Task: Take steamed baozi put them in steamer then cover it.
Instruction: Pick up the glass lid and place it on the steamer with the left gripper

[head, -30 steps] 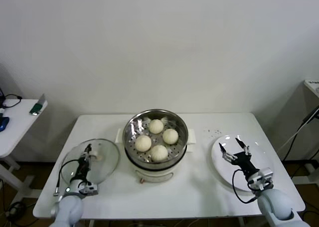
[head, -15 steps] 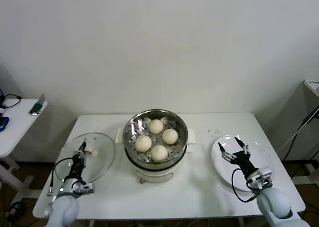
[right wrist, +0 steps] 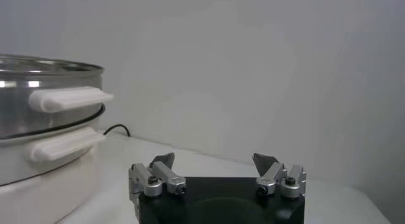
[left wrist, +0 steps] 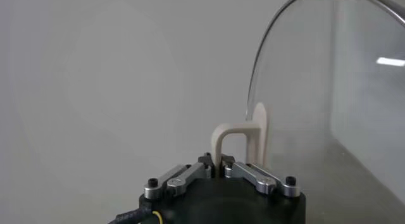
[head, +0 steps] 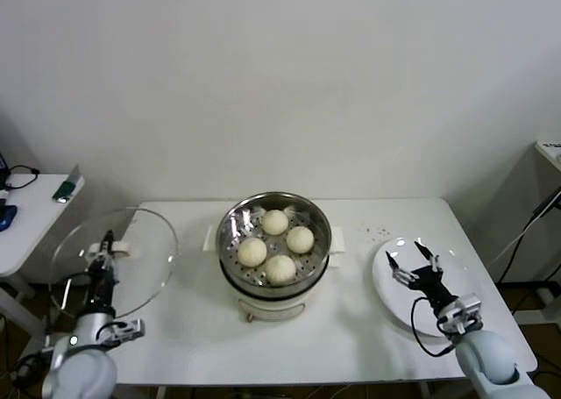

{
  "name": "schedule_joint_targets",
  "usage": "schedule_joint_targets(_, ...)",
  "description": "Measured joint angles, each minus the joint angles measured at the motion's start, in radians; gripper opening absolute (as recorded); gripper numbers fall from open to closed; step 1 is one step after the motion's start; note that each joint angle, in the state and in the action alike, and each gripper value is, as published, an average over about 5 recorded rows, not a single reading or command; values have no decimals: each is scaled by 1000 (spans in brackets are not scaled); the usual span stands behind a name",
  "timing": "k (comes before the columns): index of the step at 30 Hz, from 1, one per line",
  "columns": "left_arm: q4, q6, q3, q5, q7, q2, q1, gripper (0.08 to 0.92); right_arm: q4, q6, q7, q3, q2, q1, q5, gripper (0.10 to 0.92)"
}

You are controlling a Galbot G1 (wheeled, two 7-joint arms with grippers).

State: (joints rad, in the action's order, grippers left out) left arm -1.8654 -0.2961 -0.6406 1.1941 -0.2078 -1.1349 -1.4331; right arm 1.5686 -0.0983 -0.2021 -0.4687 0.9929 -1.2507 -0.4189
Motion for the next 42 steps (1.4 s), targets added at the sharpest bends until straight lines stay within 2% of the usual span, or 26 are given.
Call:
schedule_joint_targets(10, -205, -170, 89, -52, 105, 131, -4, 149, -24, -7, -15, 8, 2, 13, 13, 823)
schedule_joint_targets(16, -249, -266, 216, -55, 184, 198, 72, 149, -52, -9, -23, 21, 14, 37, 24, 823)
schedule_joint_targets(21, -256, -340, 339, -47, 253, 209, 166, 149, -77, -10, -26, 34, 28, 59, 37, 823)
schedule_joint_targets(29, -234, -417, 527, 6, 351, 151, 324, 149, -104, -10, -28, 47, 40, 92, 52, 823)
schedule_joint_targets(42, -117, -441, 720, 153, 453, -34, 475, 149, -135, -18, -30, 32, 50, 111, 68, 823)
